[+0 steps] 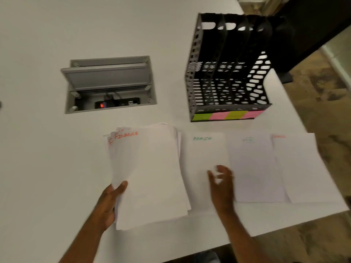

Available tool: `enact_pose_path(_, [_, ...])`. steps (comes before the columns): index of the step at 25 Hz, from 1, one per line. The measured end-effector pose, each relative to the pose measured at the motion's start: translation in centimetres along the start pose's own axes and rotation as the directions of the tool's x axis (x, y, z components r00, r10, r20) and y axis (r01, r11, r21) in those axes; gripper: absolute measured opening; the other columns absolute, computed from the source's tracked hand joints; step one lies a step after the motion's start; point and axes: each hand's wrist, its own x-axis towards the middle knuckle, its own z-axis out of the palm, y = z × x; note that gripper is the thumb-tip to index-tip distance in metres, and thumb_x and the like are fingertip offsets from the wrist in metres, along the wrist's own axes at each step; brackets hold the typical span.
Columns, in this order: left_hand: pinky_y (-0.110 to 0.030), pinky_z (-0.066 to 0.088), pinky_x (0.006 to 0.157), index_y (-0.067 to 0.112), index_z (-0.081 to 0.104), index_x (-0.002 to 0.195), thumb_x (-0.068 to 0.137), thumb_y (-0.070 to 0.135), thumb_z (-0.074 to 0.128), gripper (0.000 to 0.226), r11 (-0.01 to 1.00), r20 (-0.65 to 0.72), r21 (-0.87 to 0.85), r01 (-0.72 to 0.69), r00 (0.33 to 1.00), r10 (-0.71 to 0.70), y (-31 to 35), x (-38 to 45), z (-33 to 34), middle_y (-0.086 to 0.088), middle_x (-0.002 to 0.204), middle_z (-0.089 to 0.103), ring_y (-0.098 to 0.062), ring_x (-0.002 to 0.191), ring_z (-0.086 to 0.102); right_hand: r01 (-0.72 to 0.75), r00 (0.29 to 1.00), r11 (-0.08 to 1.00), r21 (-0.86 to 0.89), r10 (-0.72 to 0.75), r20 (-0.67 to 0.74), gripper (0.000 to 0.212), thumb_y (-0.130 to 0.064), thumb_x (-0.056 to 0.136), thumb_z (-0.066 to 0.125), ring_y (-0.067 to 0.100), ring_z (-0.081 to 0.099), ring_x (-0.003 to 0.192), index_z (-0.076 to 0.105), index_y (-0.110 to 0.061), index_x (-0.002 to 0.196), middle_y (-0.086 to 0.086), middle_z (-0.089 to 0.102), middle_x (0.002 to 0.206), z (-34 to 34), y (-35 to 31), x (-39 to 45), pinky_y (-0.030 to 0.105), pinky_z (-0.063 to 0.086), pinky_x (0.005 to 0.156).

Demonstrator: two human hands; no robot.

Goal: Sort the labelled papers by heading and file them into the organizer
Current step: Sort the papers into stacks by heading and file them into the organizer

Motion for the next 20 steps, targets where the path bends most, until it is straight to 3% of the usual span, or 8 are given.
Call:
enact_pose_path(2, [-0.033,0.064,0.068,0.011,0.062,0.130,0.098,0.011,0.056,0.033,1.000,0.029,0.020,0.000,1.000,0.000,-0.5,0.1,1.5,-0.011,0.114,0.076,-0.023,0.092,0.077,-0.193,0.946,0.967,0.169,0.137,0.293,0.030,-0.037,0.085,0.077,0.000,0.065,0.081,0.054,-0.034,0.105,0.000,0.069,0.101,1.1,-3.3,-0.8,0.022,0.054,0.077])
enact_pose_path(4, [-0.031,0.064,0.065,0.012,0.060,0.132,0.099,0.010,0.054,0.034,0.999,0.050,0.053,0.000,0.999,-0.002,-1.0,0.2,3.8,-0.006,0.105,0.079,-0.018,0.085,0.078,-0.277,0.852,0.956,0.096,0.198,0.485,0.060,-0.060,0.067,0.081,-0.001,0.066,0.085,0.046,-0.041,0.112,-0.007,0.069,0.102,1.6,-4.0,-0.8,0.023,0.055,0.081])
enact_pose_path(7, [-0.031,0.063,0.070,0.015,0.060,0.131,0.098,0.010,0.057,0.033,0.993,0.085,0.117,-0.023,0.996,0.013,-1.3,0.4,8.5,-0.004,0.108,0.077,-0.018,0.085,0.076,-0.216,0.922,0.973,0.086,0.174,0.347,0.048,-0.046,0.068,0.083,-0.010,0.061,0.072,0.047,-0.035,0.098,-0.013,0.064,0.087,-0.4,-2.6,0.1,0.008,0.047,0.062])
enact_pose_path(10, [-0.045,0.050,0.101,0.017,0.064,0.125,0.095,0.014,0.062,0.030,0.989,0.134,0.147,-0.004,0.991,-0.016,-1.6,0.3,12.7,-0.009,0.118,0.075,-0.027,0.103,0.072,-0.223,0.965,0.963,0.152,0.196,0.173,0.030,-0.033,0.078,0.081,-0.003,0.050,0.059,0.052,-0.026,0.081,-0.014,0.059,0.073,-3.7,-0.3,1.8,0.010,0.039,0.054])
enact_pose_path(13, [-0.041,0.054,0.097,0.018,0.067,0.123,0.092,0.017,0.066,0.031,0.987,0.185,0.147,0.069,0.978,-0.096,-2.8,0.6,16.6,-0.007,0.117,0.076,-0.025,0.104,0.074,-0.222,0.972,0.944,0.243,0.196,0.127,0.042,-0.028,0.086,0.076,0.004,0.036,0.052,0.040,-0.022,0.064,-0.017,0.042,0.053,-7.6,1.9,3.6,0.013,0.031,0.047])
enact_pose_path(15, [-0.036,0.061,0.084,0.016,0.067,0.124,0.092,0.017,0.066,0.032,0.983,0.223,0.148,0.107,0.965,-0.138,-4.2,1.0,19.4,-0.008,0.117,0.076,-0.025,0.104,0.074,-0.228,0.973,0.931,0.285,0.205,0.109,0.038,-0.030,0.090,0.072,0.013,0.045,0.054,0.049,-0.011,0.067,-0.004,0.054,0.057,-10.5,3.4,4.8,0.018,0.039,0.053])
enact_pose_path(17, [-0.035,0.060,0.087,0.017,0.066,0.125,0.094,0.017,0.064,0.031,0.980,0.242,0.162,0.118,0.958,-0.156,-5.6,1.6,22.2,-0.008,0.118,0.075,-0.025,0.107,0.073,-0.227,0.973,0.923,0.311,0.204,0.106,0.033,-0.032,0.093,0.068,0.029,0.064,0.071,0.063,0.001,0.089,0.018,0.069,0.085,-12.9,5.1,6.2,0.030,0.052,0.067])
enact_pose_path(20, [-0.034,0.055,0.092,0.021,0.066,0.124,0.098,0.014,0.060,0.027,0.973,0.233,0.219,0.074,0.964,-0.125,-7.5,2.5,26.6,-0.002,0.116,0.076,-0.020,0.107,0.072,-0.249,0.968,0.904,0.348,0.219,0.124,0.020,-0.034,0.096,0.062,0.018,0.070,0.085,0.071,-0.016,0.100,0.009,0.074,0.093,-15.9,7.9,8.4,0.028,0.056,0.076])
